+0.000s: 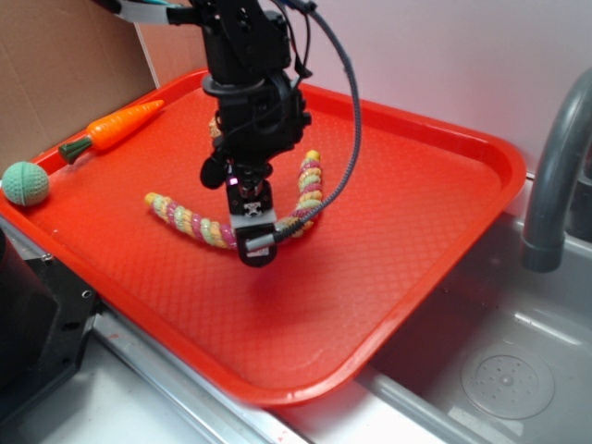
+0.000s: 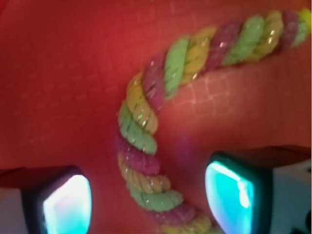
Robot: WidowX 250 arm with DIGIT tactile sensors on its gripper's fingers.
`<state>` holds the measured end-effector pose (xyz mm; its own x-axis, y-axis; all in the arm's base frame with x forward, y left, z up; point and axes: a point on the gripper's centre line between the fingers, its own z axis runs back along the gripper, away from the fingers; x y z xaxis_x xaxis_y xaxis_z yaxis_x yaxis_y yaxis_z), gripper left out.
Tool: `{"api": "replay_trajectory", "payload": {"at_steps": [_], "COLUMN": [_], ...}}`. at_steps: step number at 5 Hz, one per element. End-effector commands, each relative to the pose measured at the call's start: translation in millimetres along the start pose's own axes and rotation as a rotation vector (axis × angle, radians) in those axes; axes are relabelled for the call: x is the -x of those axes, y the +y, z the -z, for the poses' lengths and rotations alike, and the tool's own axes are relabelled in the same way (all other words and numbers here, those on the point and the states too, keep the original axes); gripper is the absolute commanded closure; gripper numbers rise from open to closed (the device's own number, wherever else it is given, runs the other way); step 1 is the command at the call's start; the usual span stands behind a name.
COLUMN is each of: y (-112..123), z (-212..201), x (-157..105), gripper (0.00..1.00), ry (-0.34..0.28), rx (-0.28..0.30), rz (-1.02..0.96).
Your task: Grab the multicolored rope.
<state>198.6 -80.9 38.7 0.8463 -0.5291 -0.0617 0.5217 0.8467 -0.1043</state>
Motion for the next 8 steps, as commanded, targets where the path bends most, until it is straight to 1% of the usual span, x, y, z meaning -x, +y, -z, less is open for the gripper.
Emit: {"api": "replay_trajectory", "payload": {"at_steps": [1, 4, 5, 6, 7, 8], "y": [-4, -4, -10, -14, -13, -12], "z": [-7, -7, 8, 21, 30, 28], "x": [-6, -6, -3, -7, -11, -11], "gripper": [0.00, 0.00, 0.00, 0.00, 0.00, 1.00], "ry": [0.005, 0.005, -0.006, -0.009, 0.012, 0.010], "rx": [-0.071, -0.071, -0.112, -0.107, -0.086, -0.079], "rz": [0.001, 0.001, 0.054, 0.096, 0.104, 0.102]}}
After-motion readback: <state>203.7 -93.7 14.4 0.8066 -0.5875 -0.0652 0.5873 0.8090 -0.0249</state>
